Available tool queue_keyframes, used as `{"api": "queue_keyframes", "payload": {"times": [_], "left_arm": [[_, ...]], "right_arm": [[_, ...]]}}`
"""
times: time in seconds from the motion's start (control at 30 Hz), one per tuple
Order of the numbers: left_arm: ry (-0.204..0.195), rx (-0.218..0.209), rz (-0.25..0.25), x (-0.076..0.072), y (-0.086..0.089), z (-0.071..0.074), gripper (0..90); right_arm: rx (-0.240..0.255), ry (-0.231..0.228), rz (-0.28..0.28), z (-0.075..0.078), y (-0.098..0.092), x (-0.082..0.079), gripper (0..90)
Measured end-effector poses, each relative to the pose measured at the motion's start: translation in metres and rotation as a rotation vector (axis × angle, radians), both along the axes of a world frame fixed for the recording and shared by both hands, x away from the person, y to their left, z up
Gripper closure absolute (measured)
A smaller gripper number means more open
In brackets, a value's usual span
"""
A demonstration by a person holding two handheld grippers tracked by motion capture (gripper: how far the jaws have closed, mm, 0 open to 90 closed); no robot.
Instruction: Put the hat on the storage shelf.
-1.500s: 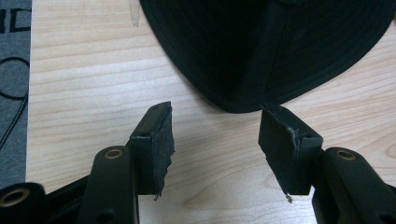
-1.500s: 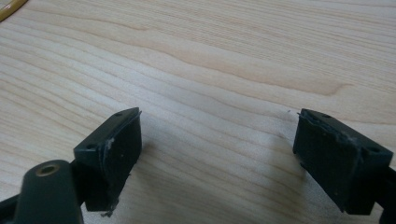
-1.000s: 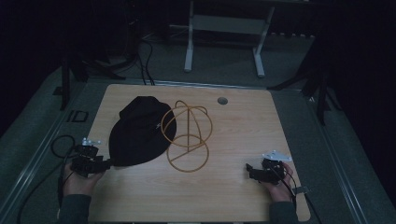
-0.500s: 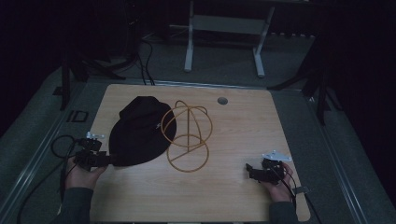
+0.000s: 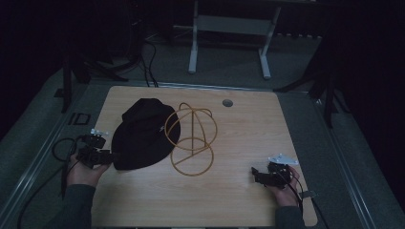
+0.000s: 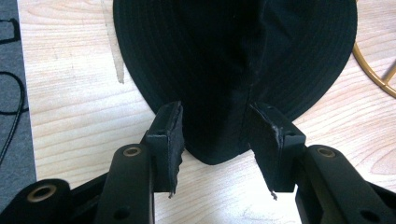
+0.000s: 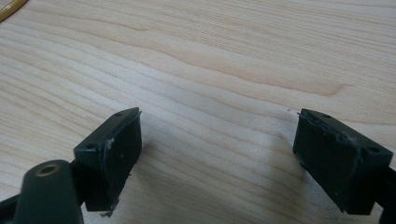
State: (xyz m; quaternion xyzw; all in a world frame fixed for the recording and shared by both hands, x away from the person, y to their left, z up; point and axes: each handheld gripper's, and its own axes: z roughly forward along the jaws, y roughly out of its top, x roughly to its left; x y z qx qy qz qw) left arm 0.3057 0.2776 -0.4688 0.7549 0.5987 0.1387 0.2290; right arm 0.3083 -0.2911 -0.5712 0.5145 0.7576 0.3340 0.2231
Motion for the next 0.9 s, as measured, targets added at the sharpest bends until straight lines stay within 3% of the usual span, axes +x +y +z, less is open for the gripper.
{"api": "queue_keyframes", "payload": {"times": [0.9], "left_arm": [[0.053,0.029,-0.084,0.024,-0.015,0.020,54.4]], "right_arm": [[0.000,0.000,0.000,0.000,0.000,0.000,15.2]]}}
